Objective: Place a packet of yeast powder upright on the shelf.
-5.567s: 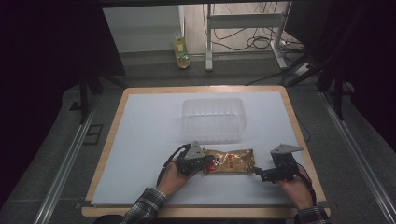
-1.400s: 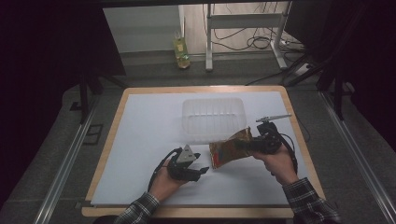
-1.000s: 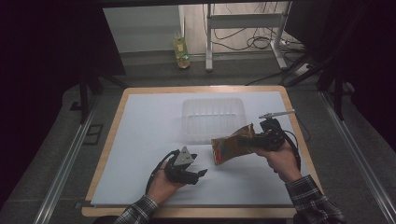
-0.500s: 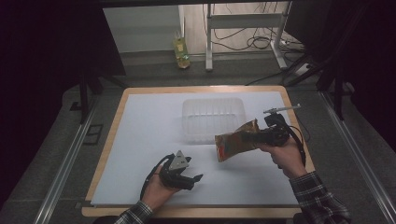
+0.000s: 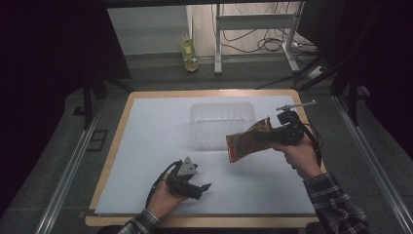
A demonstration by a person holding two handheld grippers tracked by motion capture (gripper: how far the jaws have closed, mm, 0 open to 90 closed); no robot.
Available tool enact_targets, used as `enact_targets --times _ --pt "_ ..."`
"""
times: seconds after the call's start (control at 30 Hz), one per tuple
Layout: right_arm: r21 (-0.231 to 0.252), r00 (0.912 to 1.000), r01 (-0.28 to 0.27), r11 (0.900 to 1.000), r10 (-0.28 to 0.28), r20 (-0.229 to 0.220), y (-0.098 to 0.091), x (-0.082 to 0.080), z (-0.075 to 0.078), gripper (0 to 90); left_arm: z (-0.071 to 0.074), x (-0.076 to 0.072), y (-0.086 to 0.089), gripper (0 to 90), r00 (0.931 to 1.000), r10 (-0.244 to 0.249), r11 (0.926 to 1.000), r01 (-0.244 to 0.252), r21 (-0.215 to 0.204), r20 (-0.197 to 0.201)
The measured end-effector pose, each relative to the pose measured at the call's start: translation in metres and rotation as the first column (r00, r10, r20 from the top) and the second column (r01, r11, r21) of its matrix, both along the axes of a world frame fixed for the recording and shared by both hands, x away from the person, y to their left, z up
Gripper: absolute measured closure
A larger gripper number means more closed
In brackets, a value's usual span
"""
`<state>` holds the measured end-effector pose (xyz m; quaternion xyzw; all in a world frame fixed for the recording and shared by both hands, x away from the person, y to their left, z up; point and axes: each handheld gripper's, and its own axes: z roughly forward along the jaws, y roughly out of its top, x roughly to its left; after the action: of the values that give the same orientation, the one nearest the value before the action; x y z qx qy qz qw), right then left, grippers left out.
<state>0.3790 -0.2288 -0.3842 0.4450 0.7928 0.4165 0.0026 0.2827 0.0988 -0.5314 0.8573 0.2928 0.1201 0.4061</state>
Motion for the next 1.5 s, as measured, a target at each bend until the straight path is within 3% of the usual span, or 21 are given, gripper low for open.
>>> enact_targets --times 0.4,0.9,1.5 --pt "-0.015 0.9991 0.041 0.999 -0.041 0.008 -0.006 0.017 0.013 67.3 -0.002 0.0 -0.003 11.2 1.0 -0.007 1.0 0.007 0.007 -0.003" --pt "-0.053 0.9933 0.111 0.9924 -0.109 0.038 -0.013 0.043 0.029 67.4 -0.003 -0.001 -0.008 10.3 0.9999 -0.005 0.9982 0.004 0.06 0.015" --pt "-0.099 0.987 0.158 0.9825 -0.154 0.047 -0.004 0.074 0.033 67.4 -0.002 -0.001 -0.007 11.4 0.9997 -0.009 0.9981 0.008 0.061 0.022"
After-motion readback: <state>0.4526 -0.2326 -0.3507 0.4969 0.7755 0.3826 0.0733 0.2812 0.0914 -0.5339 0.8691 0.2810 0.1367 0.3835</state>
